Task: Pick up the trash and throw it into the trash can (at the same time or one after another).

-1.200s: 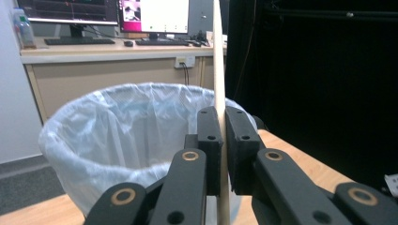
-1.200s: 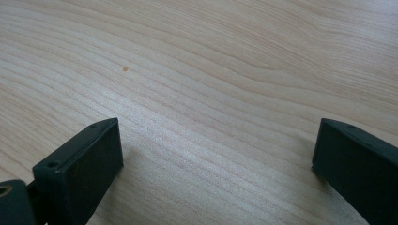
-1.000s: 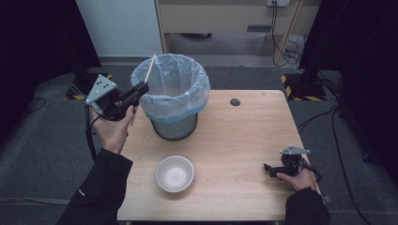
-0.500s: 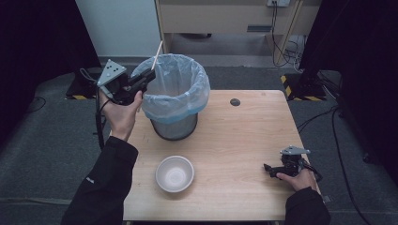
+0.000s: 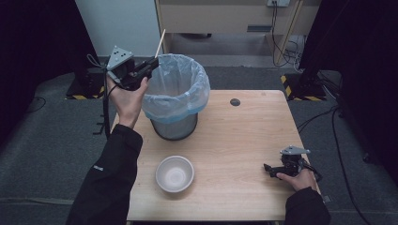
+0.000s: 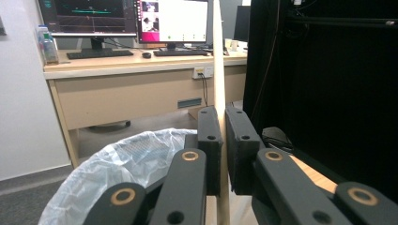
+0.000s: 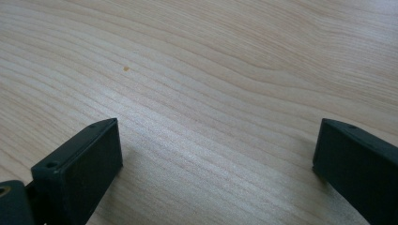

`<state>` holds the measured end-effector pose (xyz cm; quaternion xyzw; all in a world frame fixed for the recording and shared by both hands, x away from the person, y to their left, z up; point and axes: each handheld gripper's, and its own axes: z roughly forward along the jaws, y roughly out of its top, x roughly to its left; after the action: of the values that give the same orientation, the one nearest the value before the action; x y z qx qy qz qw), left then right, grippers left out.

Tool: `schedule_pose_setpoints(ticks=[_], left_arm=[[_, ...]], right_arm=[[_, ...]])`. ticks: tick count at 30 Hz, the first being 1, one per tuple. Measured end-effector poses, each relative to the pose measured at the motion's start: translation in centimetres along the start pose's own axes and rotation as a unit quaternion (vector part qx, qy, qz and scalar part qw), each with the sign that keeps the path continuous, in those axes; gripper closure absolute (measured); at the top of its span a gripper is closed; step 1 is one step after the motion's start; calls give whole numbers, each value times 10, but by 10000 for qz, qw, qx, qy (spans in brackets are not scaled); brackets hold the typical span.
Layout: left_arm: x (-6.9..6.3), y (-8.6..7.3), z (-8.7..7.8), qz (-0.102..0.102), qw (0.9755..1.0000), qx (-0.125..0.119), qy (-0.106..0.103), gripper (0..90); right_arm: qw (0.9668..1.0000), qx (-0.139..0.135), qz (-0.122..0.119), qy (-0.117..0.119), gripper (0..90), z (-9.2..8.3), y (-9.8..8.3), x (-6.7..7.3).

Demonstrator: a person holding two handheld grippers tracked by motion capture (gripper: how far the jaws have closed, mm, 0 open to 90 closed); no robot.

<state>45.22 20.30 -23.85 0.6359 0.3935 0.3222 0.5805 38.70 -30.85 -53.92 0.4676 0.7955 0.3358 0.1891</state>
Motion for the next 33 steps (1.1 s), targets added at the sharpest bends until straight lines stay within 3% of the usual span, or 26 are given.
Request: schedule_pose_setpoints(ticks=[2,7,14,19,23,25,27,29,33], left_arm=[[1,1,5,-39,10000,3,-3,850],[4,4,18,85,9999,68,116,851],[9,3,36,45,9996,201,183,851],[11,1,47,174,9989,356,253,851],[12,-2,56,61,9988,419,249,846],[11,-4,59,155,9985,421,327,796],[12,-5,61,249,9980,443,384,688],[13,-5,58,275,9978,468,387,651],[13,-3,43,110,9994,246,211,583]], right_arm=[[10000,-1,0,0,18,0,0,0],[10000,2,-7,3,19,0,0,0],[10000,7,-25,12,19,0,0,0],[10000,15,-32,18,19,0,0,0],[10000,14,-32,18,19,0,0,0],[10000,15,-30,18,19,0,0,0],[10000,15,-34,19,19,0,0,0],[10000,16,-35,24,19,0,0,0],[10000,15,-37,27,19,0,0,0]])
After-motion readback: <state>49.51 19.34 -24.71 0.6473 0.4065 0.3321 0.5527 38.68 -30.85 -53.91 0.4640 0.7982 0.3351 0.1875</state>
